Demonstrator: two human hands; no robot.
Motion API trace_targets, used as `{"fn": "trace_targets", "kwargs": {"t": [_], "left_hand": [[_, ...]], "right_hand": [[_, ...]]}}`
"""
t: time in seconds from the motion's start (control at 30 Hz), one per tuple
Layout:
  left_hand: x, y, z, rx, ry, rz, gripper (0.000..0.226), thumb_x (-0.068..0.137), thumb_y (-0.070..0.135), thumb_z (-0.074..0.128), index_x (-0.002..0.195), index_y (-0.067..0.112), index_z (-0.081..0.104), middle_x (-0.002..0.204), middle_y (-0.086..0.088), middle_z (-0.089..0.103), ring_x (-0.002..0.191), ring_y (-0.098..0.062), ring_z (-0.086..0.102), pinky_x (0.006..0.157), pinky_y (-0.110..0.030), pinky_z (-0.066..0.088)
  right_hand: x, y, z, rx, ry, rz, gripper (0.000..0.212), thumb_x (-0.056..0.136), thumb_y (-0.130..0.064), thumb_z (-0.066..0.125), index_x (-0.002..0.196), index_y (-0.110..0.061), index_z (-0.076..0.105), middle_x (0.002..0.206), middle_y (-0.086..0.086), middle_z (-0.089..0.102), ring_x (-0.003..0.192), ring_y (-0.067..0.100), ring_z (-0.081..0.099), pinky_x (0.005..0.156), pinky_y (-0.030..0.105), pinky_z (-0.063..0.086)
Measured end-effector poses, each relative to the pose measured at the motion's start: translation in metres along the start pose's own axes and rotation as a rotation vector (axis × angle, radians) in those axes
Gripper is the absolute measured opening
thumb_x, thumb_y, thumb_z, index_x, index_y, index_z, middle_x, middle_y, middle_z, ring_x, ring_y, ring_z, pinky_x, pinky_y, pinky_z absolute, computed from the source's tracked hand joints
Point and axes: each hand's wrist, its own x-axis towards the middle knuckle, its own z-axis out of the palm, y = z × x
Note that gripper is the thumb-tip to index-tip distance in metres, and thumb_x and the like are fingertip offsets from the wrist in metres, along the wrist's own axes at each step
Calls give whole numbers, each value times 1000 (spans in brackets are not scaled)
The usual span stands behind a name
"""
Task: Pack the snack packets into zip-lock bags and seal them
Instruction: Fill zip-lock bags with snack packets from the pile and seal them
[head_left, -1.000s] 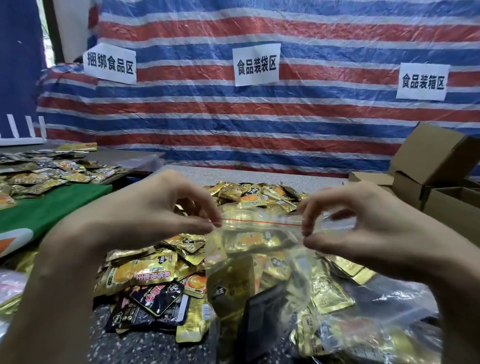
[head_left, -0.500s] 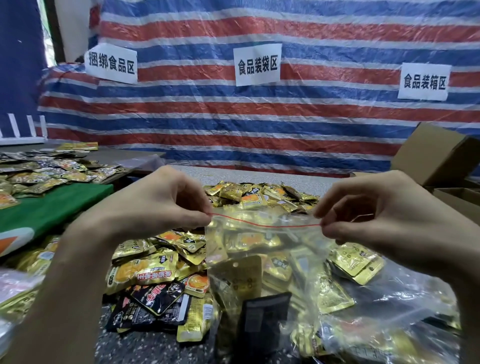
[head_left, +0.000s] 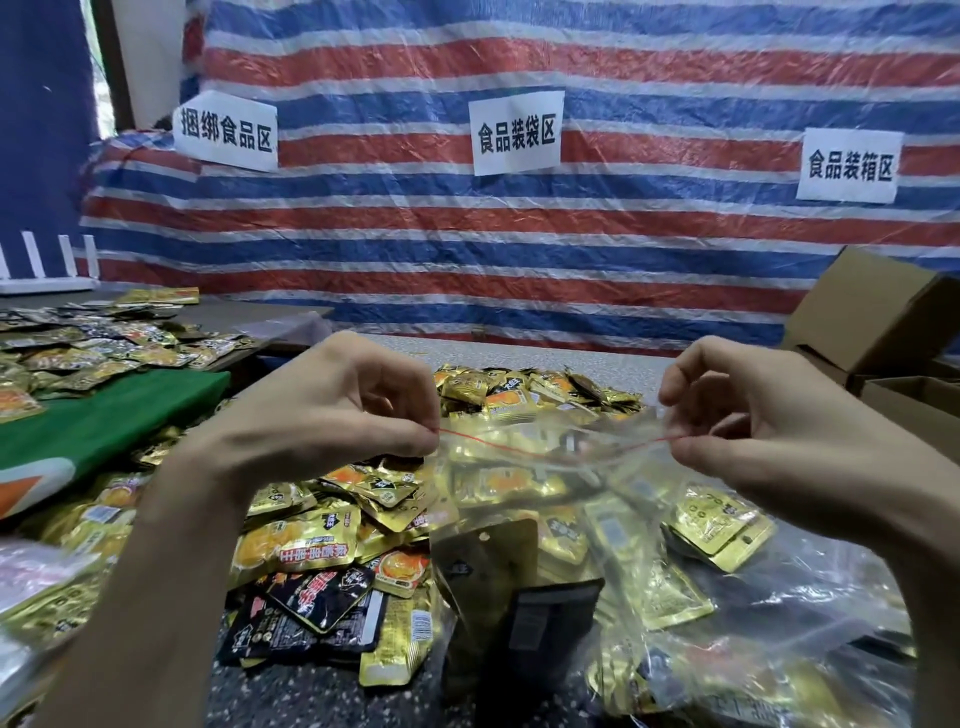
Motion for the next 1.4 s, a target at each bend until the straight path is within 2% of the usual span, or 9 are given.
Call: {"fn": "trace_targets", "kwargs": {"t": [0.1,0.2,0.4,0.53,0.87,1.03,1.13,1.23,1.4], "left_hand": [[2,7,6,28,-2,28,22,69,44,67,77,24,72,77,-3,71,73,-19,66,70,-42,56],[5,12,11,50,-12,51,21,72,42,68,77,22,72,77,-1,70,74,-20,66,70,-45,55],[4,18,13,68,-18,78,14,80,4,79,73,16,74,71,-6,68,66,-21,64,66,-40,52],[4,18,13,73,-25,88,16,81,6,78,74,19,73,72,-4,68,67,-19,64,65,-33,53],[4,15,13,-16,-200,10,12,90,32,70,86,22,76,75,-2,69,67,-14,61,59,-36,47],[1,11,8,48,-143,33,15,85,32,70,78,20,75,70,9,67,68,-7,63,62,-15,46],[0,10,5,5,-96,24,20,78,43,68,73,25,74,70,4,68,67,-10,63,61,-22,51],[3,13,10,36,-148,27,25,79,49,64,75,25,73,70,1,67,66,-19,61,64,-45,49],[4,18,13,5,-186,59,29,86,50,64,78,25,76,67,4,69,63,-8,62,59,-32,47]], "right_hand": [[-9,-13,-2,-142,-36,-105,42,78,-57,63,118,-46,55,122,-27,58,116,-12,49,99,19,43],[-15,-34,14,-209,-38,-287,58,75,-65,55,130,-45,52,129,-34,49,122,-19,37,96,-2,28],[-8,-53,64,-321,50,-355,29,92,-50,55,116,-36,63,114,-20,63,111,3,54,95,36,45],[-5,-51,68,-270,116,-349,13,91,-40,61,99,-33,68,98,-18,68,98,5,61,84,38,52],[-4,-52,68,-323,44,-378,11,92,-39,57,96,-30,61,94,-13,64,93,11,58,76,37,48],[-5,-45,56,-252,-16,-354,7,89,-43,65,89,-36,66,87,-22,67,89,0,60,80,38,52],[-2,-44,57,-223,35,-369,3,85,-36,67,87,-33,66,83,-19,67,84,3,60,75,37,52],[-2,-47,62,-236,51,-398,13,76,-37,59,85,-30,66,79,-16,66,79,6,60,70,38,52],[-1,-43,56,-105,30,-390,11,82,-44,71,89,-36,75,80,-19,70,80,4,64,70,42,54]]}}
